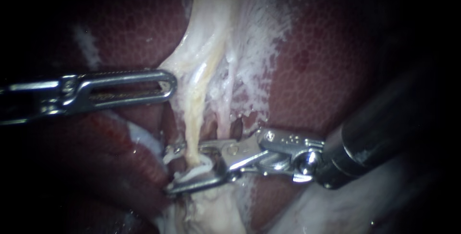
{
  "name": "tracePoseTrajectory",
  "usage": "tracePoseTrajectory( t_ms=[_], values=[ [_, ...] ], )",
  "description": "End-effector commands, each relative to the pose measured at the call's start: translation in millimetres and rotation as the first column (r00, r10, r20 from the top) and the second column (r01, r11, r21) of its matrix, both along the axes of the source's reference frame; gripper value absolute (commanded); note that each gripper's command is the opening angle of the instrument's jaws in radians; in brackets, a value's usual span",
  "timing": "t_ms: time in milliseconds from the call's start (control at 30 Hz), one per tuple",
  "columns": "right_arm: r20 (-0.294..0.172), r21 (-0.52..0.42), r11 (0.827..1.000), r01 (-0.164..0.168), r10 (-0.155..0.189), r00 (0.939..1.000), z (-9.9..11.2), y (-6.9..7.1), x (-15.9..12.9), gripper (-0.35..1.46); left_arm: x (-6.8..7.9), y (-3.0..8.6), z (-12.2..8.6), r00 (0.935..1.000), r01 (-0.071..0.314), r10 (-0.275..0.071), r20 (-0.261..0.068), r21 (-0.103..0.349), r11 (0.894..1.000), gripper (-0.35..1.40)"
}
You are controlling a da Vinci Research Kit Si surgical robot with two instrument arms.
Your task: Clipping second clip left tube
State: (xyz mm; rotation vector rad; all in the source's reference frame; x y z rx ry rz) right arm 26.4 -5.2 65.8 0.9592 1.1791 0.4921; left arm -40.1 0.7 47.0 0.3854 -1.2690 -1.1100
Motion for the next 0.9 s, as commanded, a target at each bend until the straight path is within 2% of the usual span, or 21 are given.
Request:
tracePoseTrajectory(
  t_ms=[33, 100, 200, 900],
  values=[
    [0.014, 0.014, 1.0, 0.002, -0.003, 0.9999, 0.2, 0.2, -0.3, -0.14, 0.0, 0.0, 0.0, 1.0, 0.0, 0.0, 0.0, 0.0, 1.0, -0.35],
    [0.04, 0.014, 1.0, 0.018, -0.018, 0.999, 0.5, 0.5, -0.5, -0.35, 0.0, 0.0, 0.0, 1.0, 0.0, 0.0, 0.0, 0.0, 1.0, -0.35],
    [0.072, 0.004, 1.0, 0.022, -0.022, 0.9972, 1.2, 1.0, -0.6, -0.35, 0.0, 0.0, 0.1, 1.0, 0.0, 0.0, 0.0, 0.0, 1.0, -0.35],
    [0.071, 0.003, 1.0, 0.023, -0.023, 0.9972, 1.5, 1.1, -0.7, -0.35, 0.0, 0.0, 0.1, 1.0, 0.0, 0.0, 0.0, 0.0, 1.0, -0.35]
  ],
)
